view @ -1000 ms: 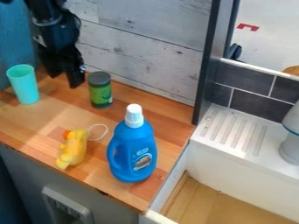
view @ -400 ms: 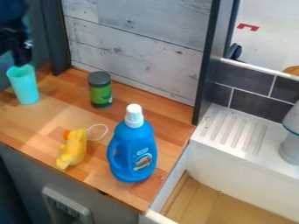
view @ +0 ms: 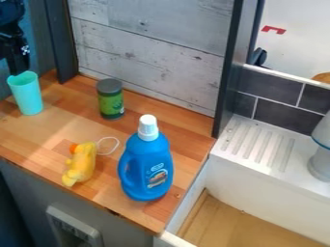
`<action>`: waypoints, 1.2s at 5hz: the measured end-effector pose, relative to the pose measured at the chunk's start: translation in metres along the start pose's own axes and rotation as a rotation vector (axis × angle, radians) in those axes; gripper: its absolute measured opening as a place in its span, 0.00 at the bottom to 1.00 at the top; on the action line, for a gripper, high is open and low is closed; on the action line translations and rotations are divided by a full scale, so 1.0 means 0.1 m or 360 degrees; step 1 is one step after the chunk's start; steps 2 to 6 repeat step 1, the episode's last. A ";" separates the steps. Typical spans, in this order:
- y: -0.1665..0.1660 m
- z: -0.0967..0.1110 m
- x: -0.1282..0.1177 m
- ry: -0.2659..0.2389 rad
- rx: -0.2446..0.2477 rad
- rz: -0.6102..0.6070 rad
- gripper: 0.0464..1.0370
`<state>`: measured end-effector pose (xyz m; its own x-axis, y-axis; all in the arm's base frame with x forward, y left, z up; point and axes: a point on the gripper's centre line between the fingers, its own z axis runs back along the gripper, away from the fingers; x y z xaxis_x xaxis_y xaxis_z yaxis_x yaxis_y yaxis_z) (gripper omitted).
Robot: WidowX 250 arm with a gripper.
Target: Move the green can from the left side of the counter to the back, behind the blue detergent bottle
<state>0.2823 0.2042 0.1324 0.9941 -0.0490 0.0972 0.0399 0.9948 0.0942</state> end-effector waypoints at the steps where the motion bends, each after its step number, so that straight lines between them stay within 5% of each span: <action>1: 0.00 0.00 0.00 0.0000 0.0000 0.0000 0.96; 6: 0.00 0.00 0.00 0.0000 0.0000 0.0000 0.96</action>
